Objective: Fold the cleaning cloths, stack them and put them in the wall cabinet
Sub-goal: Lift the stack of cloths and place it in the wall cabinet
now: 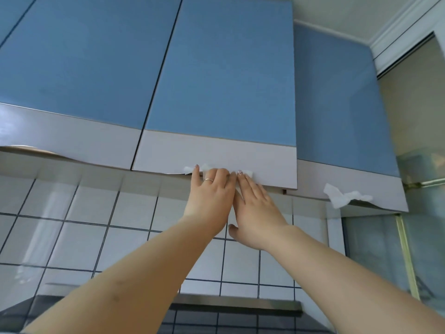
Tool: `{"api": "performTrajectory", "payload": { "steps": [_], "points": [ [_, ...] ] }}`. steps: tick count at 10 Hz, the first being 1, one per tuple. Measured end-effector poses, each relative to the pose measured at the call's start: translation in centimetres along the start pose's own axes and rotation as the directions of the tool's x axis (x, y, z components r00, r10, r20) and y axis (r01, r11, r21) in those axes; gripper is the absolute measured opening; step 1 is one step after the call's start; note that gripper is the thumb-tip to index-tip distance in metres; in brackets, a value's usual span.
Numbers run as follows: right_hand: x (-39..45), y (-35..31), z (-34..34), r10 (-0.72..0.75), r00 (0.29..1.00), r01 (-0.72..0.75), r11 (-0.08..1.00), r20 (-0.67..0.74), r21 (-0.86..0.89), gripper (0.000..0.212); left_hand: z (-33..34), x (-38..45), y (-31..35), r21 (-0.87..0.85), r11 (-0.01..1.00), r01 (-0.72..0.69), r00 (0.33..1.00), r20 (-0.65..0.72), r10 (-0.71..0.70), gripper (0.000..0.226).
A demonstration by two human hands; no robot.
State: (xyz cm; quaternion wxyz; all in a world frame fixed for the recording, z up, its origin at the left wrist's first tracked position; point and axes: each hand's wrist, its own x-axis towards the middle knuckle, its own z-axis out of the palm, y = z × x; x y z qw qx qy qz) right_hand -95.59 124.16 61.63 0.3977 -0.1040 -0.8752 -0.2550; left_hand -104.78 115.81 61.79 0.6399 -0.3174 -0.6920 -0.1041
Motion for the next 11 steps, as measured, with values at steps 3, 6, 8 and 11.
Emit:
{"api": "performTrajectory", "payload": {
  "steps": [3, 6, 8, 11],
  "points": [
    [1.4, 1.1, 2.6, 0.002, 1.0, -0.003, 0.986, 0.005, 0.164, 0.086, 1.2, 0.6, 1.1, -0.038, 0.999, 0.012, 0.994, 0.113, -0.008, 0.083],
    [1.8, 1.4, 4.5, -0.014, 1.0, 0.012, 0.98, 0.011, 0.197, 0.074, 4.4, 0.2, 1.0, 0.017, 0.999, 0.049, 0.995, -0.088, -0.048, 0.099],
    [2.0, 1.4, 4.6, -0.011, 0.999, 0.003, 0.979, 0.038, 0.203, 0.075, 4.1, 0.1, 1.1, 0.061, 0.996, 0.065, 0.998, -0.015, -0.065, 0.101],
    [-0.1, 3.1, 2.2, -0.056, 0.996, 0.042, 0.981, 0.073, 0.191, 0.065, 0.2, 0.4, 0.1, -0.057, 0.998, 0.014, 0.95, 0.313, 0.004, 0.089]
  ]
}}
